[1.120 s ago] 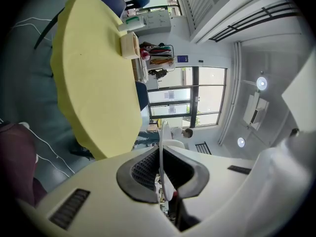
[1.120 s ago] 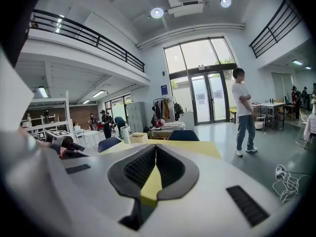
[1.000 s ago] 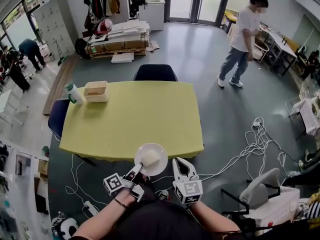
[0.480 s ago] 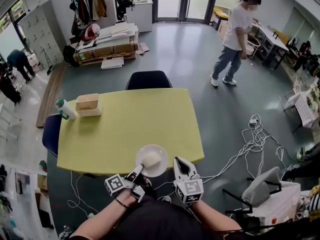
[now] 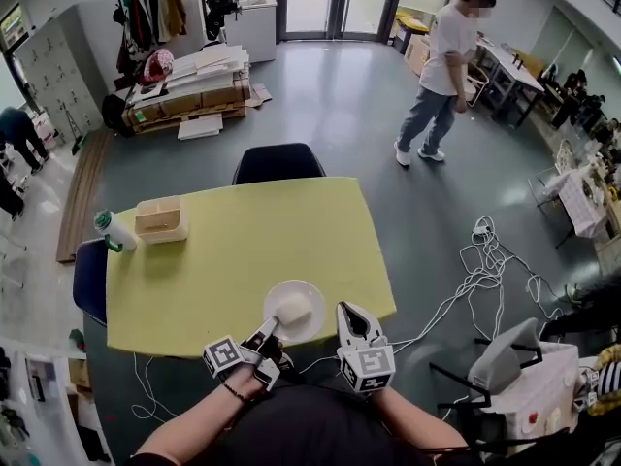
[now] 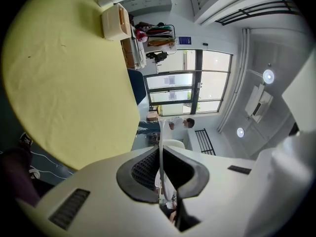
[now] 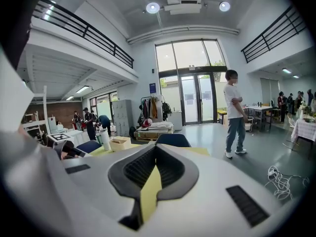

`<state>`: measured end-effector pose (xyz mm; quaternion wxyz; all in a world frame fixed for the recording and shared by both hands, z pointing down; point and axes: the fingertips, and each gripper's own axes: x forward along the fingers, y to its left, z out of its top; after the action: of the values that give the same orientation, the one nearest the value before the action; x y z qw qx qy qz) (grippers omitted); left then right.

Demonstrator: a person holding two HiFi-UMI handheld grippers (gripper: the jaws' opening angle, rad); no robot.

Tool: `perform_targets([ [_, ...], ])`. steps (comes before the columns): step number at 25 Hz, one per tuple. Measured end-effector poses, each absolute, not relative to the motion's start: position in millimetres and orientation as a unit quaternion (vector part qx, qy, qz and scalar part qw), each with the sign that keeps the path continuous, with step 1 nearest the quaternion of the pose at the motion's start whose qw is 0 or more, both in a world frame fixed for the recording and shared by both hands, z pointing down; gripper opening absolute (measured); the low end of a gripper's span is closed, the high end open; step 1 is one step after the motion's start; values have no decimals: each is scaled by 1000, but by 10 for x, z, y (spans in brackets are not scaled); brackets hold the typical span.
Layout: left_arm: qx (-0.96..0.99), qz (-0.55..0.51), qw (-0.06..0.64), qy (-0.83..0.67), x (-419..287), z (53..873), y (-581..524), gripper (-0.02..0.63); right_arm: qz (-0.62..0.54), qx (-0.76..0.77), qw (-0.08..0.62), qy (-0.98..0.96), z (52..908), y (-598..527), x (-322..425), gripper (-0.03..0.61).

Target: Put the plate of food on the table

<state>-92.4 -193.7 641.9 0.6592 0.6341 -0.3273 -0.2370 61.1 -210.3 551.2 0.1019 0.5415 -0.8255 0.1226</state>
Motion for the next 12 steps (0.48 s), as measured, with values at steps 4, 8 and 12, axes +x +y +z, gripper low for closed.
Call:
perform_targets([
  [4, 645, -226, 657, -319, -912, 6357, -2050, 21, 127, 550, 100, -819, 5496, -2176, 623, 12],
  [8, 641, -229, 657, -325, -860, 6399, -2114, 21, 130, 547, 101, -821, 5512, -2255, 701, 12],
  [12, 644, -225, 650, -336, -852, 6421, -2236, 21, 124, 533, 93, -832, 5492, -2445, 683, 12],
])
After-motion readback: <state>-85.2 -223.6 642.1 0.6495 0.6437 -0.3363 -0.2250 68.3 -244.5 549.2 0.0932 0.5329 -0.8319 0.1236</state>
